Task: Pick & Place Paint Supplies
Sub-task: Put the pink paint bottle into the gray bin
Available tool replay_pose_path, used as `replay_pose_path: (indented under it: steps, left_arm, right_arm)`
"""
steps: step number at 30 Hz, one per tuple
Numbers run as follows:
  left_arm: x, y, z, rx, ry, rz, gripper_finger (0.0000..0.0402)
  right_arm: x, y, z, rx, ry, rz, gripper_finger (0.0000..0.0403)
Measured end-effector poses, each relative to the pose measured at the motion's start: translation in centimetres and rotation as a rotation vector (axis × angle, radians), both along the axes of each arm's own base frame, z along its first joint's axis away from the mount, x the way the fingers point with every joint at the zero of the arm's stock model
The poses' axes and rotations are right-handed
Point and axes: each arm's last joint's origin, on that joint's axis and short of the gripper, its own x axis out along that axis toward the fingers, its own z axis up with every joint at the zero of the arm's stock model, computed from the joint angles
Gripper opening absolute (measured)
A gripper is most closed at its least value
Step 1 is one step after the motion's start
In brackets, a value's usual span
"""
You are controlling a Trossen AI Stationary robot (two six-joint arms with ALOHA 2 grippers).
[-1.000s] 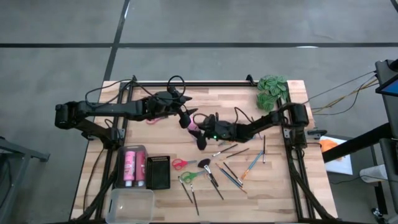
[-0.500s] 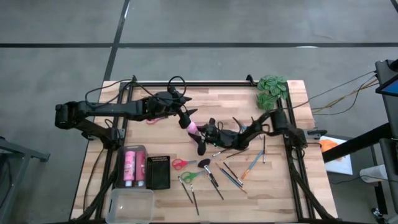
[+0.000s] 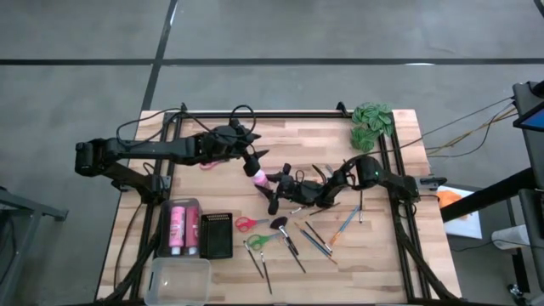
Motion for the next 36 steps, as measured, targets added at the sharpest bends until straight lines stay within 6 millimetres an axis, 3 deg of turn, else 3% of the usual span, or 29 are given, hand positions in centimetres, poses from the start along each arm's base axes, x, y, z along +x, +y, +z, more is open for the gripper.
replay_pose_path:
  steps: [5, 14, 22, 28, 36]
  left_arm:
    - [-0.1, 0.0, -0.1, -0.003, 0.016, 0.000, 0.0283]
    - [-0.1, 0.0, -0.2, -0.006, 0.027, 0.000, 0.0283]
    - [-0.1, 0.0, -0.2, -0.006, 0.027, 0.000, 0.0283]
    - [-0.1, 0.0, -0.2, -0.007, 0.029, 0.000, 0.0283]
    - [-0.2, 0.0, -0.3, -0.008, 0.034, 0.001, 0.0283]
  right_arm:
    - [0.0, 0.0, 0.0, -0.055, 0.020, -0.006, 0.0200]
    - [0.0, 0.0, -0.1, -0.022, 0.012, -0.006, 0.0314]
    - [-0.4, 0.1, 0.6, -0.006, 0.001, -0.004, 0.0328]
    - [-2.4, 0.9, 2.7, -0.049, 0.006, -0.020, 0.0329]
    - [-7.2, 2.2, 5.5, -0.044, 0.058, -0.055, 0.0329]
